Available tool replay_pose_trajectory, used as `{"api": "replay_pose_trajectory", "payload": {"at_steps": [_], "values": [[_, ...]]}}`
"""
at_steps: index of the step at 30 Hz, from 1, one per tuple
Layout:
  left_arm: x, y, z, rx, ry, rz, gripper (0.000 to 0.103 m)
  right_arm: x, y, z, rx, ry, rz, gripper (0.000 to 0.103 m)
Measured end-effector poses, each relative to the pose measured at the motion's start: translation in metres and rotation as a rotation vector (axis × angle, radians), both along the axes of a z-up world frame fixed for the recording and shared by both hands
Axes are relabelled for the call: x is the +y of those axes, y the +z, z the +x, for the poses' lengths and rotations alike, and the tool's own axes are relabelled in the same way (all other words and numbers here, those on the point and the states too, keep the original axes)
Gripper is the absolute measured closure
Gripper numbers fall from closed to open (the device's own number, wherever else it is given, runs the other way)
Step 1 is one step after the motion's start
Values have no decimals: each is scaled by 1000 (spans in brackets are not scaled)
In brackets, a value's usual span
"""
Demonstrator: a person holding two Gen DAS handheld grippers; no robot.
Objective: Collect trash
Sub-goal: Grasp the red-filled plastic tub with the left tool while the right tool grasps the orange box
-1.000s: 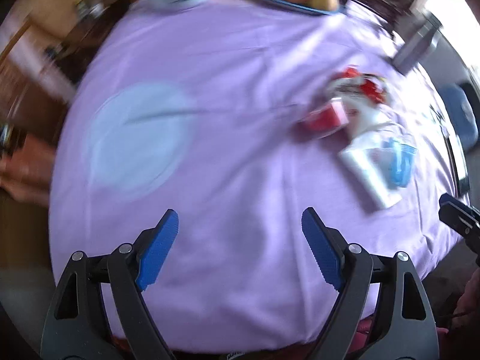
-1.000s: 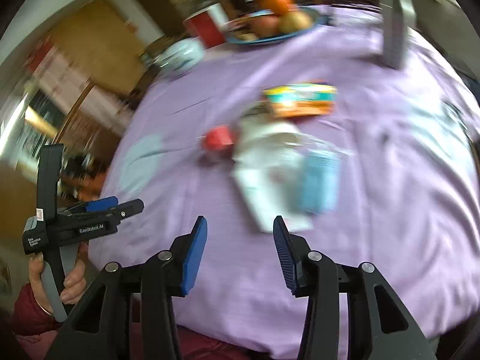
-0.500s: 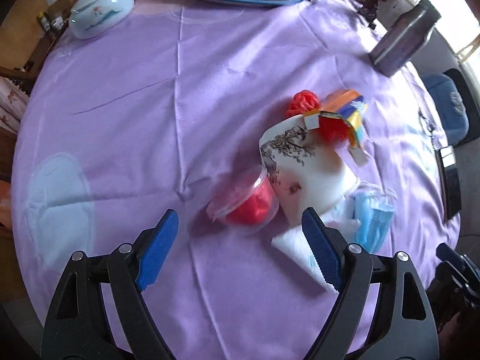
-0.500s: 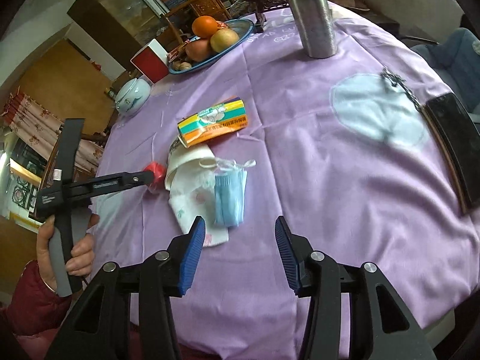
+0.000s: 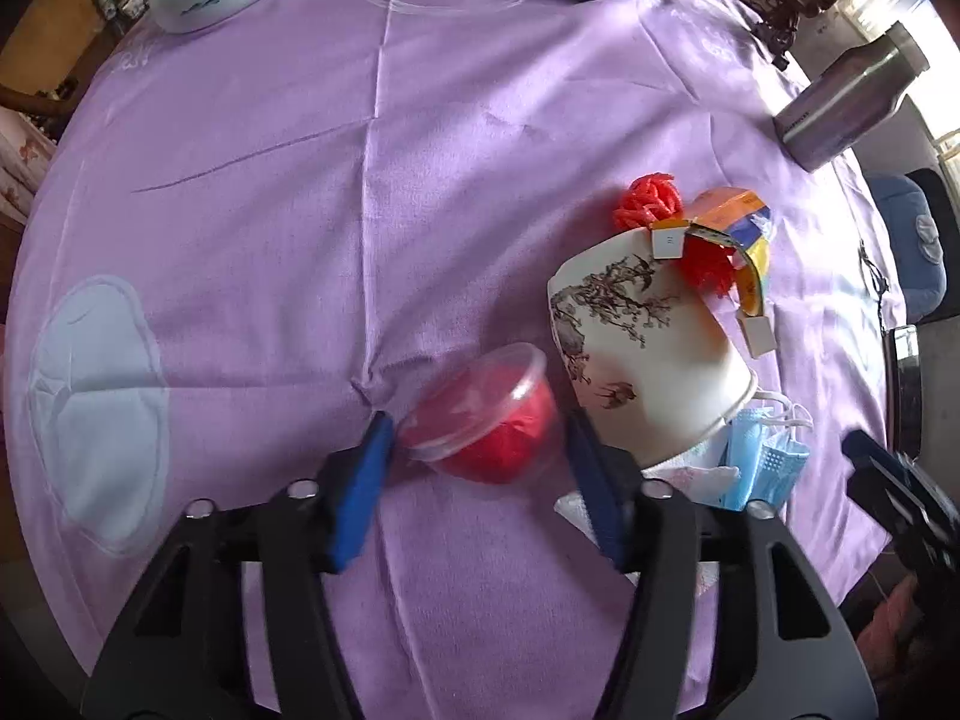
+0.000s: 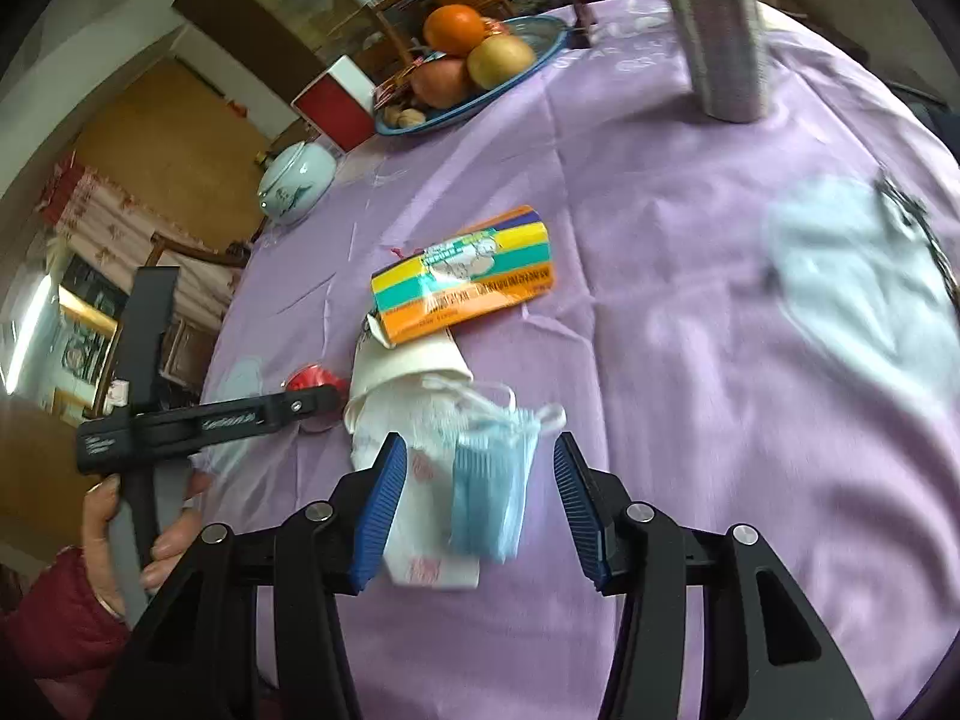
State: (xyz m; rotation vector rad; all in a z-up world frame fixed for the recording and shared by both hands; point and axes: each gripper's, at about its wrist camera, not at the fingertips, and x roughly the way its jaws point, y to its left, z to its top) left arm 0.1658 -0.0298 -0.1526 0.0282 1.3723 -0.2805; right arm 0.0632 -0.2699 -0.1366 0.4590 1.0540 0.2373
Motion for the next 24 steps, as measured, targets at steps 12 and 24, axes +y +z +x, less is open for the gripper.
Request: {"api": "replay_pose_trajectory", "payload": {"at_steps": [12, 24], "values": [[18, 8, -3, 19, 85, -27, 46, -2, -7, 42, -6, 59, 29, 47], [13, 17, 7, -26, 84, -62, 46, -6, 10, 100, -86, 19, -31, 13]]}}
